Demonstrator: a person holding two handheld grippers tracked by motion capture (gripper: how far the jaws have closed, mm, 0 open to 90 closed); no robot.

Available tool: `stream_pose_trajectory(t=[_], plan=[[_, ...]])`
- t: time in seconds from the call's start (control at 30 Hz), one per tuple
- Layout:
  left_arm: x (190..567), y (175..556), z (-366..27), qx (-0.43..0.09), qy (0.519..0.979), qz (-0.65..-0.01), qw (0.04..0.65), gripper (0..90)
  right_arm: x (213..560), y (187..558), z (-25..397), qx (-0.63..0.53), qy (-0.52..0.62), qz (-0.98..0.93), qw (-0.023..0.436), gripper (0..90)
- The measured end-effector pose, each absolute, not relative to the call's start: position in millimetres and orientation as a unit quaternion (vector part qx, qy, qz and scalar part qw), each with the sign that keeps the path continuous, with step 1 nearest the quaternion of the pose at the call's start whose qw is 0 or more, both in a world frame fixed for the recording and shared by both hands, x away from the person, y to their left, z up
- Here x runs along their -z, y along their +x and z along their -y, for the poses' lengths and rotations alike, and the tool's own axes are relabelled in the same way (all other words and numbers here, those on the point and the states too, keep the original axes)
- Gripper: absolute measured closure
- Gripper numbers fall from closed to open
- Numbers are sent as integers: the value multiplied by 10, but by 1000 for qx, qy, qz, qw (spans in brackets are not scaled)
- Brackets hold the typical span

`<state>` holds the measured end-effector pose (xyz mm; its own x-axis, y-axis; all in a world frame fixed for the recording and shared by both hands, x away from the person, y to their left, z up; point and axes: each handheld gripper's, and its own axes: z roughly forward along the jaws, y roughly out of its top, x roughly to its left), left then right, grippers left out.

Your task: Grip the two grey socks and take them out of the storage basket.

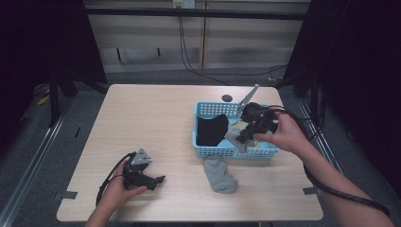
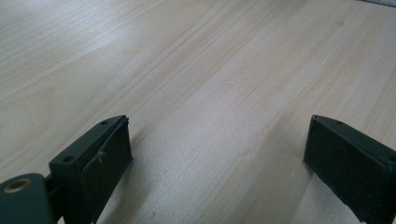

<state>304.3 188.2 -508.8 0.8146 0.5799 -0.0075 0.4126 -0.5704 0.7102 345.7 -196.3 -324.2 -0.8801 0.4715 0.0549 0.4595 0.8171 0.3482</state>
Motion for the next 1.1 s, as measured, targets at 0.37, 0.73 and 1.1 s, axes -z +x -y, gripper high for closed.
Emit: stream_pose_trajectory(t=[0.37,0.73,1.1], plan=[[5088,3043,-1882,-114,879,-282,367,68,3278,3281,1841,-176,214,-961,15,835],[5088,3044,-1883,-114,879,-282,367,68,3373,3134,1730,-177,197,-964,7,833],[5088,3043,-1882,-114,879,-282,367,68,3510,3057,1655,-174,186,-967,1,832]])
